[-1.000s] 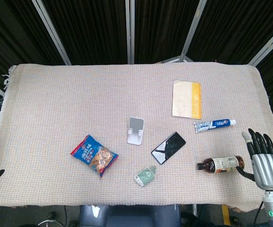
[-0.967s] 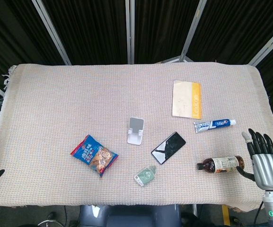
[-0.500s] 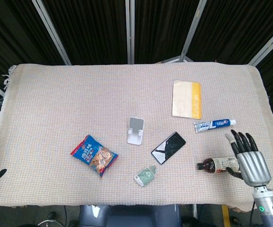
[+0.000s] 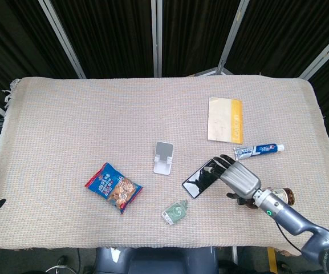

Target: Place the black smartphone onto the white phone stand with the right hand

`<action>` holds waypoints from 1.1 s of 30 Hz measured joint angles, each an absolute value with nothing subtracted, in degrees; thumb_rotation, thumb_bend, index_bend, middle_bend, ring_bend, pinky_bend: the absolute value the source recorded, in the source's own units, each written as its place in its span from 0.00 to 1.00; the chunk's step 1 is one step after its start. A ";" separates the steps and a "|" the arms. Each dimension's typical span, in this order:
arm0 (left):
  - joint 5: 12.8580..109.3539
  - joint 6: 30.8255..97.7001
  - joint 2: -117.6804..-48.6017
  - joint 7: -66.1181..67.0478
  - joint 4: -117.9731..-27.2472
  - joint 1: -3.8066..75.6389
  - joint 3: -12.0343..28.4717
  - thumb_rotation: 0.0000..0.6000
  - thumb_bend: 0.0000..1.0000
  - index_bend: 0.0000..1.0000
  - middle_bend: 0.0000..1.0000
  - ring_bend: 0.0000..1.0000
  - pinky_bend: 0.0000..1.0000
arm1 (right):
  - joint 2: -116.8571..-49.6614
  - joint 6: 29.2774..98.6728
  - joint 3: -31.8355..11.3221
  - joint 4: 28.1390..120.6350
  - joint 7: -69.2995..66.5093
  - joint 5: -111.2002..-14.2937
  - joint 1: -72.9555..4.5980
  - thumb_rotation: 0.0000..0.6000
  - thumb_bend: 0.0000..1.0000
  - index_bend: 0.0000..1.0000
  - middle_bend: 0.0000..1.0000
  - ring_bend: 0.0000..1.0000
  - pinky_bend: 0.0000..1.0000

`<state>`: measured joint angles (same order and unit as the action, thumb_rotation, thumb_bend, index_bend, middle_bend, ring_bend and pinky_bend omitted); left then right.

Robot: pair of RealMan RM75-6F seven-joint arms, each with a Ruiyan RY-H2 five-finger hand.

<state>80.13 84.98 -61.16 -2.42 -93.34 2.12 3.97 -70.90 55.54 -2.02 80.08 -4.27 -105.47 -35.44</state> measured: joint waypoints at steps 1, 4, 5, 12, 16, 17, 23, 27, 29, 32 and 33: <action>79.94 84.97 -61.23 -2.22 -93.30 2.13 4.05 1.00 0.00 0.00 0.00 0.00 0.00 | -72.10 54.70 -1.78 78.32 -4.82 -106.29 -36.73 1.00 0.00 0.19 0.23 0.13 0.16; 79.41 85.10 -61.45 -1.65 -93.21 2.12 4.35 1.00 0.00 0.00 0.00 0.00 0.00 | -75.09 53.46 -1.04 74.01 -5.68 -108.16 -39.06 1.00 0.00 0.19 0.23 0.14 0.16; 79.21 85.08 -61.52 -1.52 -93.18 2.13 4.43 1.00 0.00 0.00 0.00 0.00 0.00 | -75.97 53.33 -0.81 72.72 -5.78 -108.65 -39.57 1.00 0.00 0.20 0.23 0.14 0.17; 78.28 84.26 -61.82 -0.88 -92.94 2.43 4.66 1.00 0.00 0.00 0.00 0.00 0.00 | -81.53 53.29 1.50 65.32 -4.84 -111.05 -43.06 1.00 0.01 0.22 0.24 0.15 0.18; 78.44 84.34 -61.85 -0.61 -93.07 2.44 4.61 1.00 0.00 0.00 0.00 0.00 0.00 | -83.71 54.64 2.14 62.36 -1.37 -112.00 -43.56 1.00 0.01 0.23 0.25 0.16 0.18; 78.43 84.37 -61.86 -0.56 -93.09 2.43 4.62 1.00 0.00 0.00 0.00 0.00 0.00 | -84.29 54.93 2.29 61.42 -0.63 -112.09 -43.62 1.00 0.01 0.23 0.25 0.16 0.18; 78.23 84.31 -61.93 -0.34 -93.06 2.46 4.70 1.00 0.00 0.00 0.00 0.00 0.00 | -87.26 56.45 4.01 56.71 1.21 -111.79 -44.10 1.00 0.01 0.24 0.25 0.17 0.18; 78.12 84.18 -62.05 -0.06 -93.03 2.53 4.70 1.00 0.00 0.00 0.00 0.00 0.00 | -88.32 56.74 4.90 55.55 1.13 -111.32 -44.54 1.00 0.01 0.24 0.26 0.17 0.18; 78.02 84.12 -62.12 0.05 -93.00 2.55 4.72 1.00 0.00 0.00 0.00 0.00 0.00 | -88.83 56.82 5.24 54.99 1.24 -111.17 -44.75 1.00 0.01 0.24 0.26 0.18 0.18; 77.82 83.98 -62.23 0.21 -92.85 2.60 4.75 1.00 0.00 0.00 0.00 0.00 0.00 | -89.76 56.83 5.61 53.90 1.39 -110.75 -44.89 1.00 0.01 0.25 0.28 0.20 0.19; 77.79 83.96 -62.26 0.26 -92.84 2.61 4.76 1.00 0.00 0.00 0.00 0.00 0.00 | -90.05 56.88 5.72 53.47 1.40 -110.62 -44.90 1.00 0.01 0.27 0.30 0.22 0.19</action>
<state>77.79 83.96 -62.26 0.26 -92.84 2.61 4.76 -90.05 56.88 5.72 53.47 1.40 -110.62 -44.90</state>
